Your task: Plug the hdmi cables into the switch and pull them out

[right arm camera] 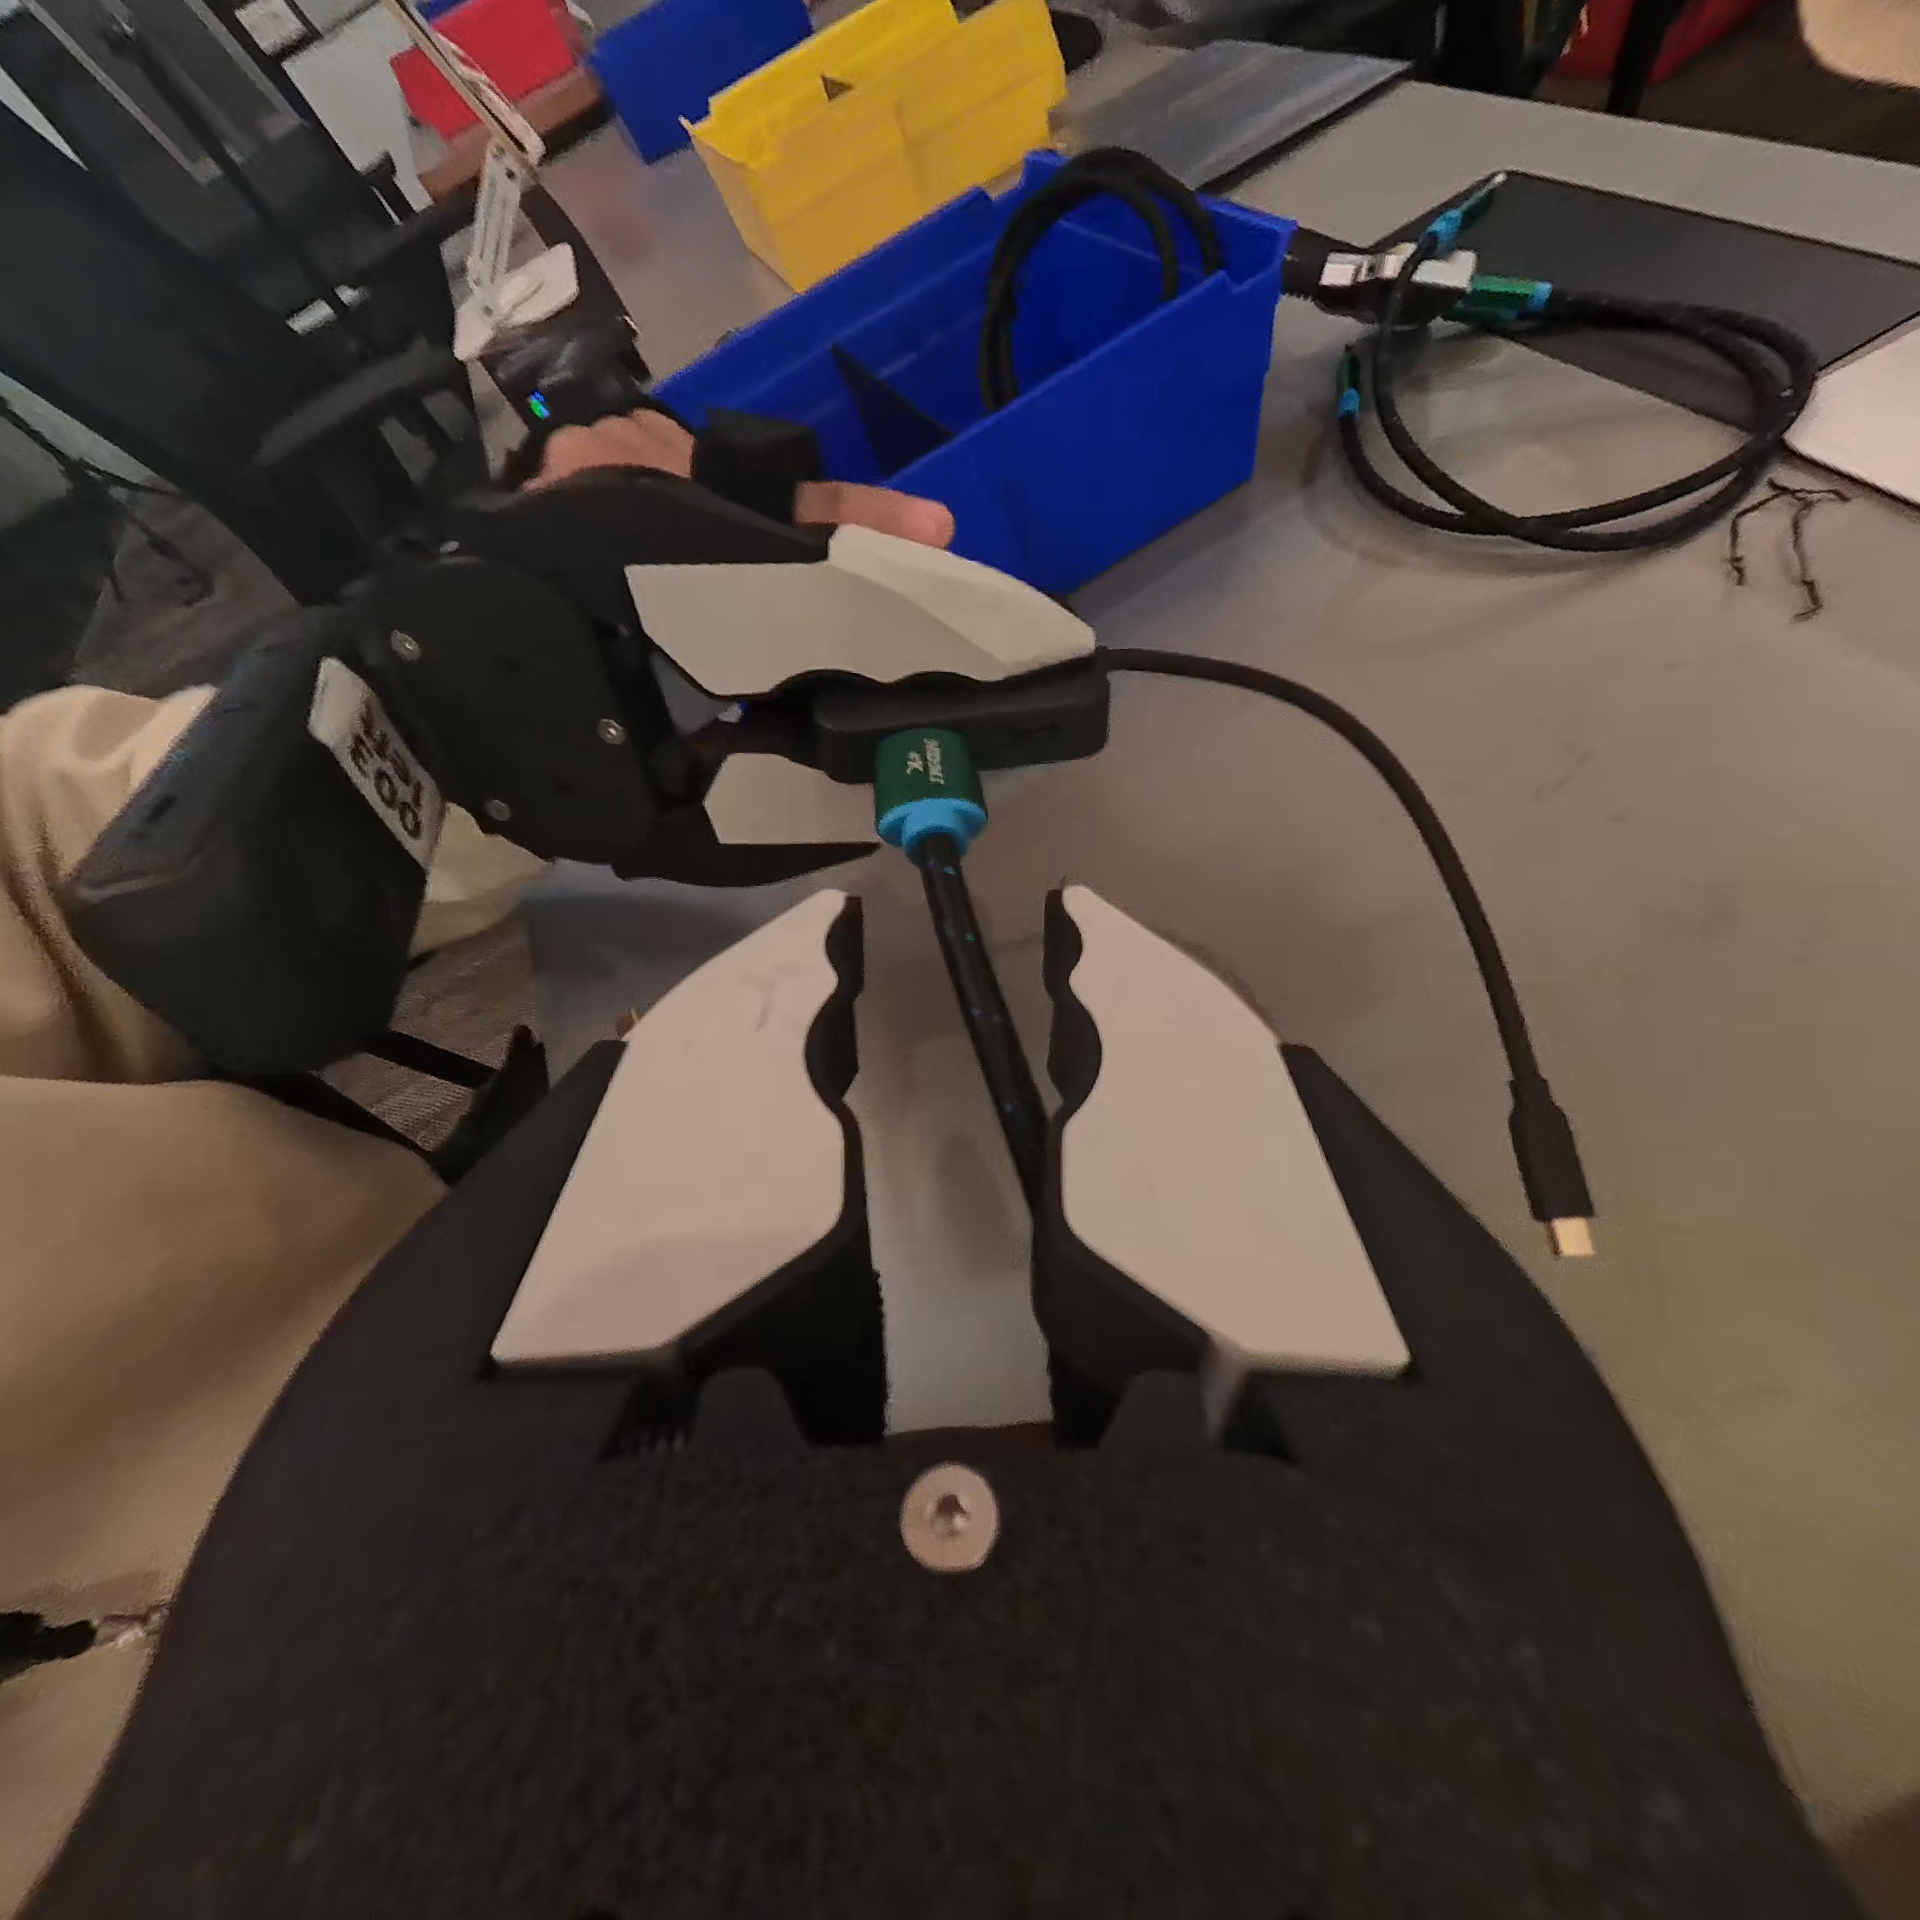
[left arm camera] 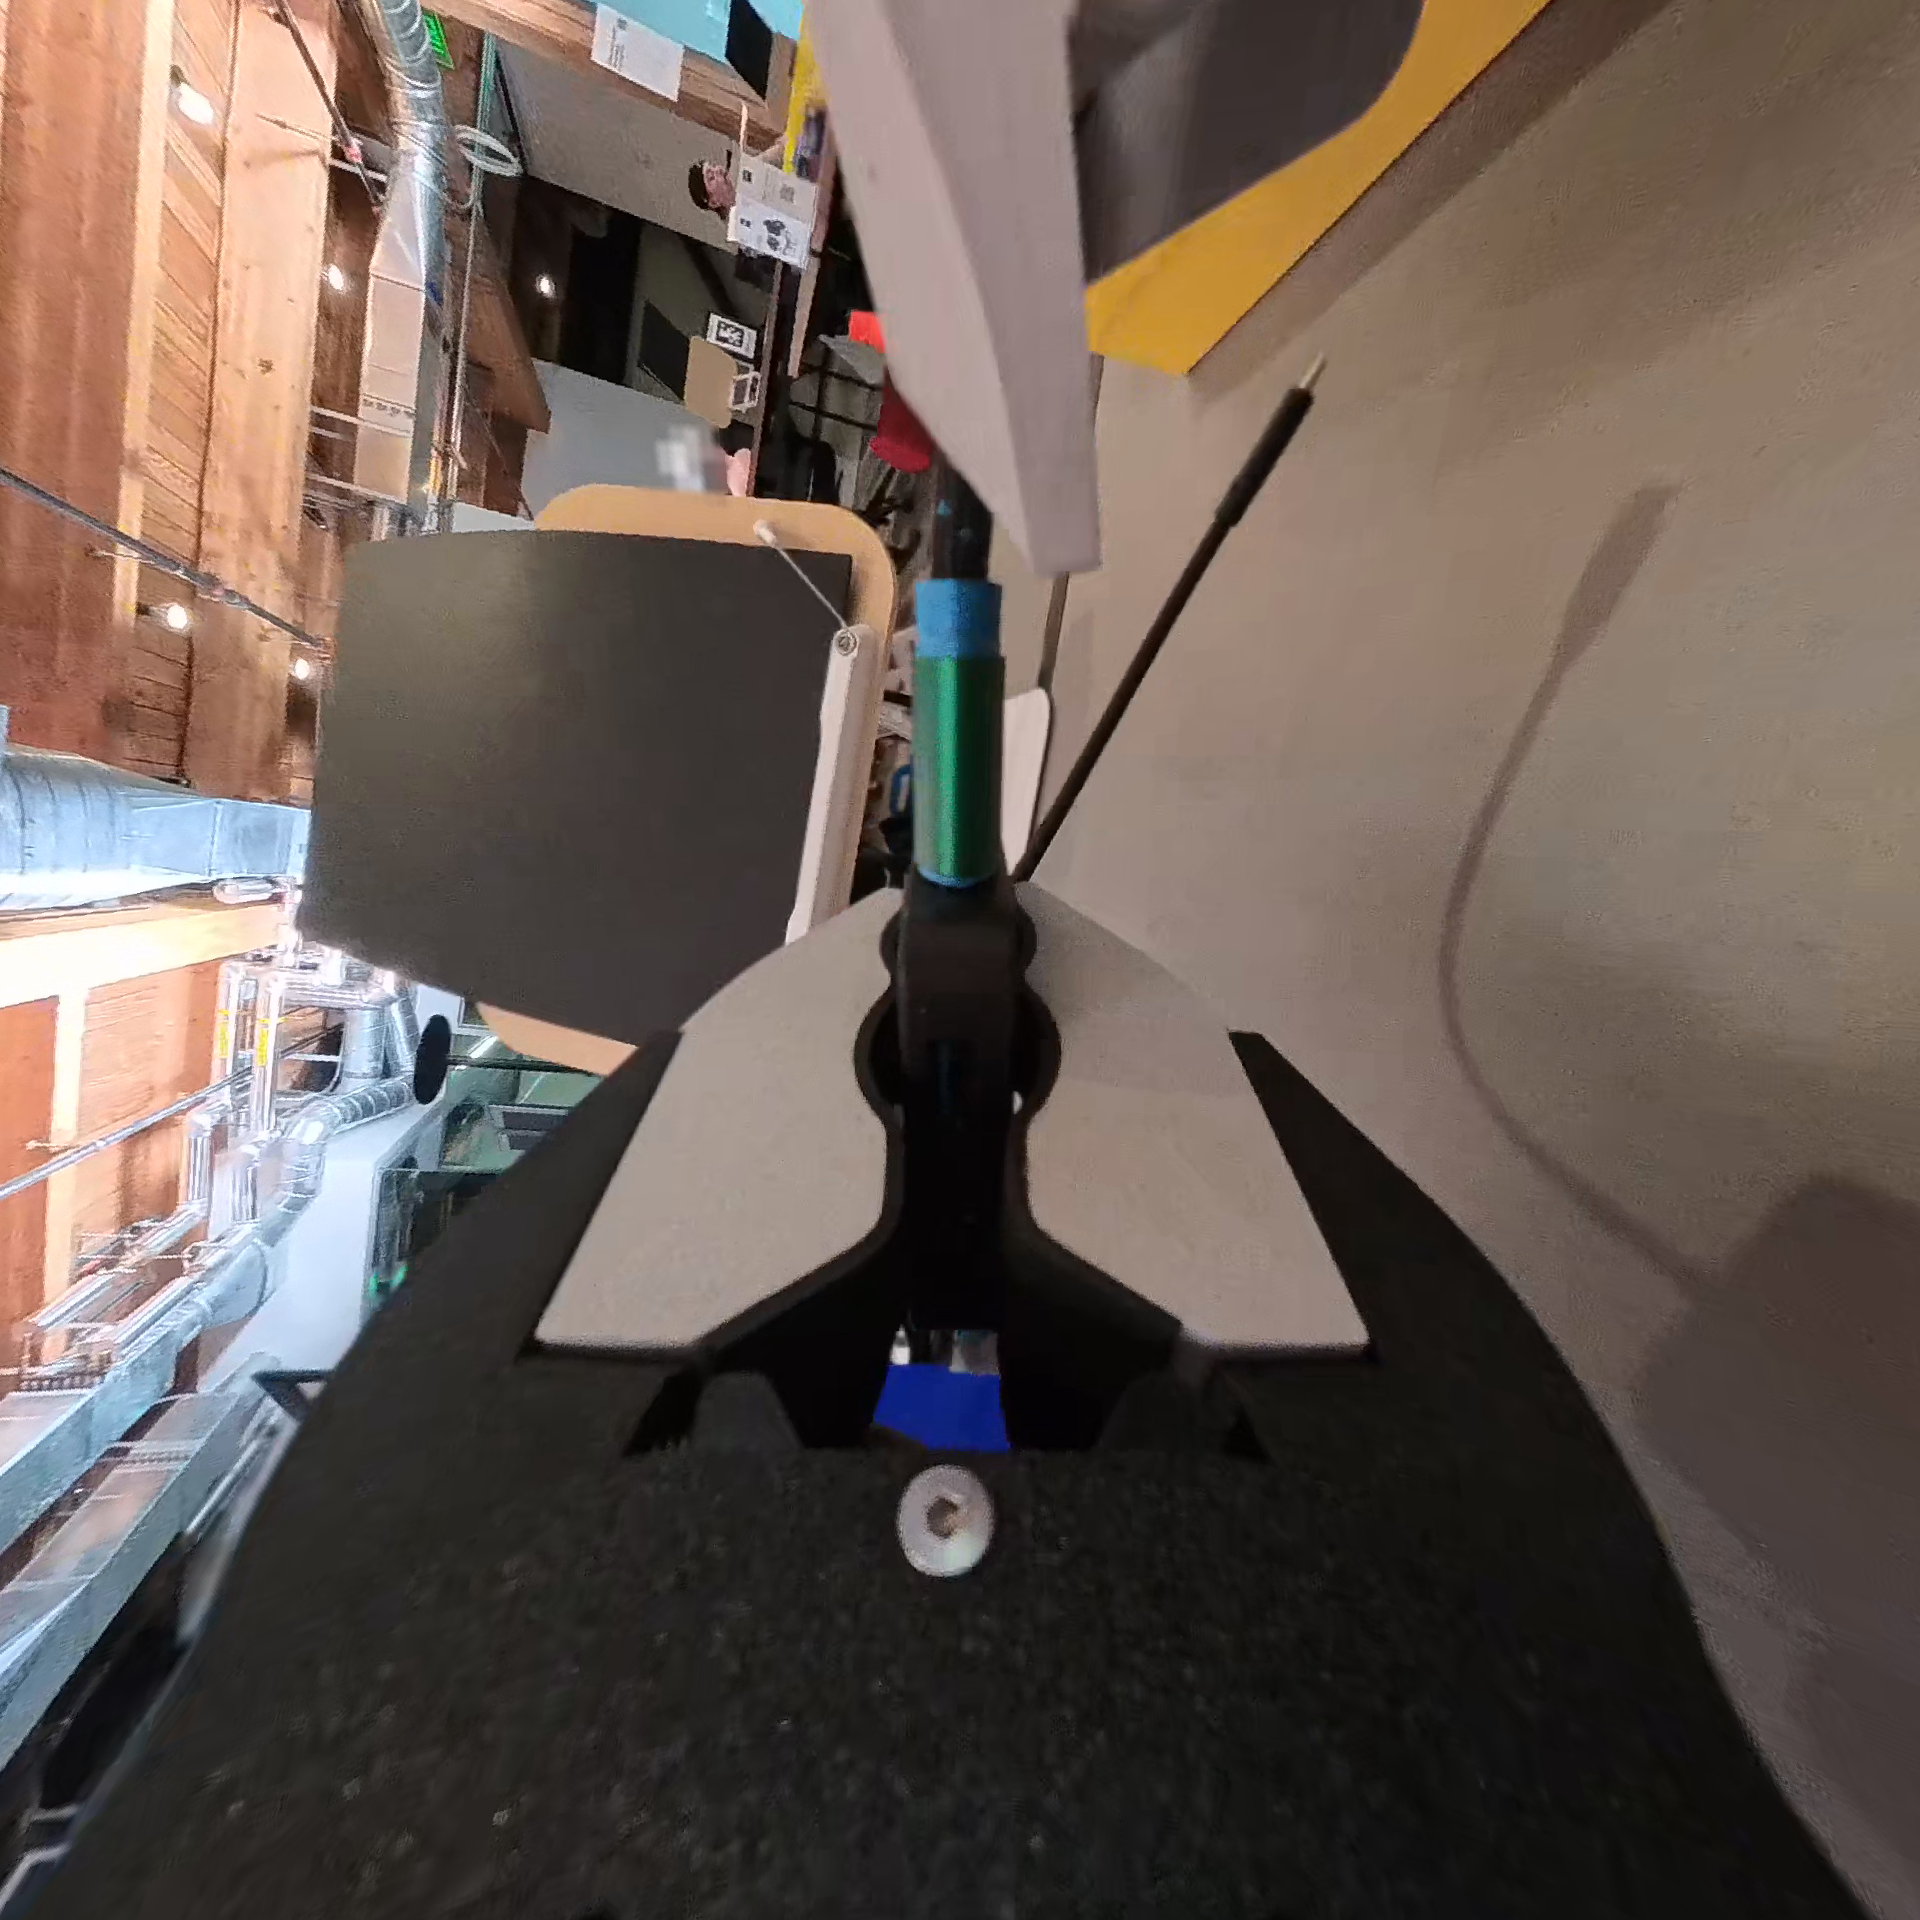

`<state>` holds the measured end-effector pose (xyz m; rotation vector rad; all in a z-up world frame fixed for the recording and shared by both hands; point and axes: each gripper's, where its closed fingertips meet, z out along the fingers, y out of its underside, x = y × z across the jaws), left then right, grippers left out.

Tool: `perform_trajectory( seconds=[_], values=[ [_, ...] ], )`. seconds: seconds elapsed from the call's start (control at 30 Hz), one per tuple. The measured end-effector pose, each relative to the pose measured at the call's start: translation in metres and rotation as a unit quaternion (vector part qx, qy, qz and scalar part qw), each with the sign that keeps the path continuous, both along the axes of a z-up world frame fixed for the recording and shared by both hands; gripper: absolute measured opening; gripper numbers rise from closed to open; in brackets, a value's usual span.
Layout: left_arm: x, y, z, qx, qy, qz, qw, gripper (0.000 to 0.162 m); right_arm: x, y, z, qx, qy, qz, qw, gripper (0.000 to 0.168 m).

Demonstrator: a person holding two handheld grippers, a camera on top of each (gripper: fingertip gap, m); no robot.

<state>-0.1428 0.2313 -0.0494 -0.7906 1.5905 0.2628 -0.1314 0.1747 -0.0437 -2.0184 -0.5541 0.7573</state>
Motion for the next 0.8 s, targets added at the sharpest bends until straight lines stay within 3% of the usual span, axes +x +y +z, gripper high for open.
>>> perform_trajectory(
  seconds=[0.2,0.37,0.53,0.63,0.73,0.8],
  values=[
    [0.0,-0.001,-0.003,0.008,-0.009,0.004,1.0,0.014,-0.003,0.007,0.01,0.056,0.083,-0.06,0.993,0.022],
    [0.002,0.001,-0.009,0.012,-0.004,0.01,1.0,0.014,-0.005,0.005,-0.007,0.05,0.002,-0.057,0.997,0.032],
    [-0.009,0.007,-0.005,0.016,-0.013,0.011,1.0,0.014,0.025,-0.005,0.008,0.085,-0.086,-0.088,0.989,0.051],
    [-0.008,-0.002,-0.004,0.012,-0.02,-0.011,1.0,0.014,0.037,-0.018,0.014,0.093,-0.117,-0.03,0.988,0.063],
    [-0.002,-0.013,-0.001,0.03,-0.026,-0.03,0.999,0.014,0.007,-0.036,0.017,0.058,-0.06,0.078,0.993,0.052],
    [0.0,-0.018,0.001,0.044,-0.028,-0.034,0.998,0.014,-0.004,-0.027,0.02,0.068,-0.058,0.061,0.994,0.049]
  ],
)
